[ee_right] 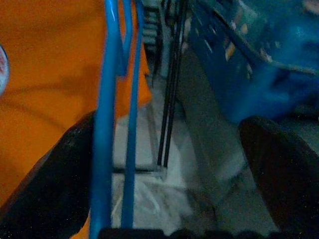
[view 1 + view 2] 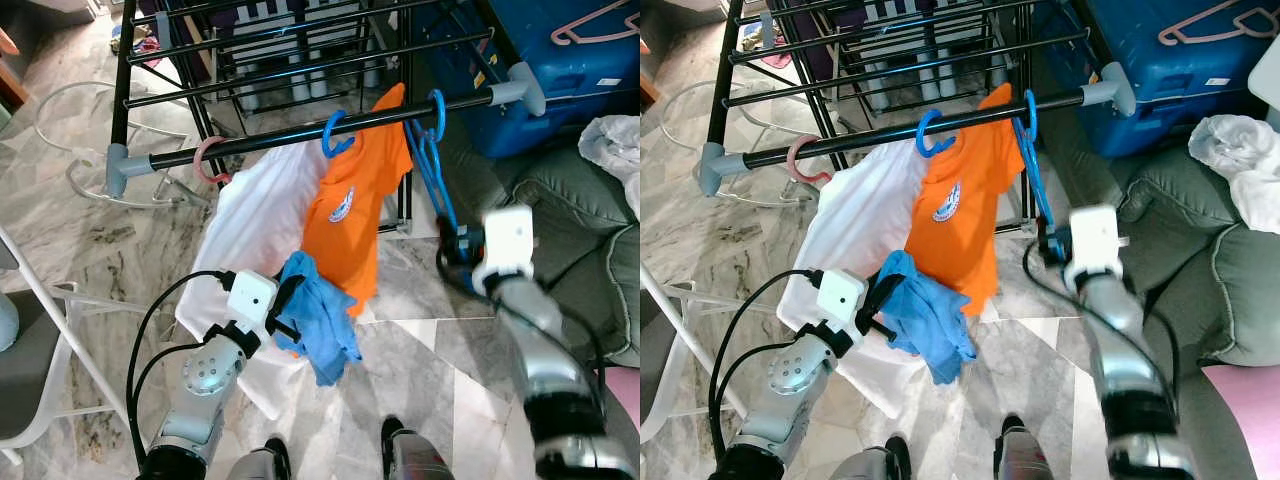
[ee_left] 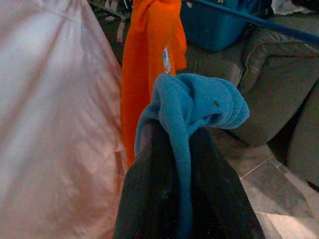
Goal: Hang hanger
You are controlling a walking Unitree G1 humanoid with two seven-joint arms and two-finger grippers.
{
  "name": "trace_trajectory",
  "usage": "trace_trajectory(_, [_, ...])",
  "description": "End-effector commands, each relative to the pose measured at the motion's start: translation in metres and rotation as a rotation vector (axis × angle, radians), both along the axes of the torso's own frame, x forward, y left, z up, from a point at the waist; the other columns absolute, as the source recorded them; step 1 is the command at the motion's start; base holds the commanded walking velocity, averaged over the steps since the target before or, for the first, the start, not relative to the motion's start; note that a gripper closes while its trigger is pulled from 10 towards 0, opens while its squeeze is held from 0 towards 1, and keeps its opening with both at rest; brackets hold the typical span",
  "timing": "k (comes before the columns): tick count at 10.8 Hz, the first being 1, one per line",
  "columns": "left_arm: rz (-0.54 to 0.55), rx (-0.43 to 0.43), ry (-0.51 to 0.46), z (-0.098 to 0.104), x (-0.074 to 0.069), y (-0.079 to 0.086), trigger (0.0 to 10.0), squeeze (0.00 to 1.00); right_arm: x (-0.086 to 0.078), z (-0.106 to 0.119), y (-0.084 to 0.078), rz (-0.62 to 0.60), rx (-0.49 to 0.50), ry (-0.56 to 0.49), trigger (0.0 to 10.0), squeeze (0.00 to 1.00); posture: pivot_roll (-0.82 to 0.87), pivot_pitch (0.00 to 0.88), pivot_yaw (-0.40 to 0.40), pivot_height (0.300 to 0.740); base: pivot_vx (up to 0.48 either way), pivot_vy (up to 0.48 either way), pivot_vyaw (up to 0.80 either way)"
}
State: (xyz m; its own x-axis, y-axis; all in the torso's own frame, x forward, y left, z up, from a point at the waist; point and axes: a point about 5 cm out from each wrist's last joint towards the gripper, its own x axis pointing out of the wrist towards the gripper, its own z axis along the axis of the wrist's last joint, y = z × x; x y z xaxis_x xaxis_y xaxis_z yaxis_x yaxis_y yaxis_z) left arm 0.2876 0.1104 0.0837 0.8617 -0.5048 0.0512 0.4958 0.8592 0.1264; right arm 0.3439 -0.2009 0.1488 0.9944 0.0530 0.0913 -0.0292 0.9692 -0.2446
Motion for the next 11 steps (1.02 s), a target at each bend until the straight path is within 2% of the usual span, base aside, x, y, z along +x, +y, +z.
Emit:
trace_trajectory(1, [0.017, 0.005, 0.01, -0.002, -0.001, 0.005, 10.0, 0.0, 0.004, -0.002, 0.001, 0.023, -0.013, 0.034, 10.0, 0.0, -0.13, 0.238, 0.14, 0.74, 0.0, 0.0, 0.0])
trace_trajectory(3, [0.021, 0.002, 0.009, -0.002, -0.001, 0.005, 10.0, 0.0, 0.014, 0.01, -0.004, 0.023, -0.028, 0.024, 10.0, 0.0, -0.12, 0.236, 0.134, 0.74, 0.0, 0.0, 0.0])
trace_trajectory(5, [0.025, -0.001, 0.009, -0.002, -0.001, 0.004, 10.0, 0.0, 0.021, 0.014, -0.001, 0.052, -0.015, 0.037, 10.0, 0.0, -0.12, 0.233, 0.128, 0.74, 0.0, 0.0, 0.0])
trace_trajectory(9, [0.023, -0.007, 0.006, -0.001, -0.001, 0.001, 10.0, 0.0, 0.04, 0.024, 0.035, 0.155, 0.001, 0.055, 10.0, 0.0, -0.11, 0.231, 0.128, 0.74, 0.0, 0.0, 0.0])
trace_trajectory(11, [0.023, -0.008, 0.006, -0.001, -0.001, 0.001, 10.0, 0.0, 0.042, 0.021, 0.04, 0.155, -0.007, 0.07, 10.0, 0.0, -0.11, 0.229, 0.127, 0.74, 0.0, 0.0, 0.0])
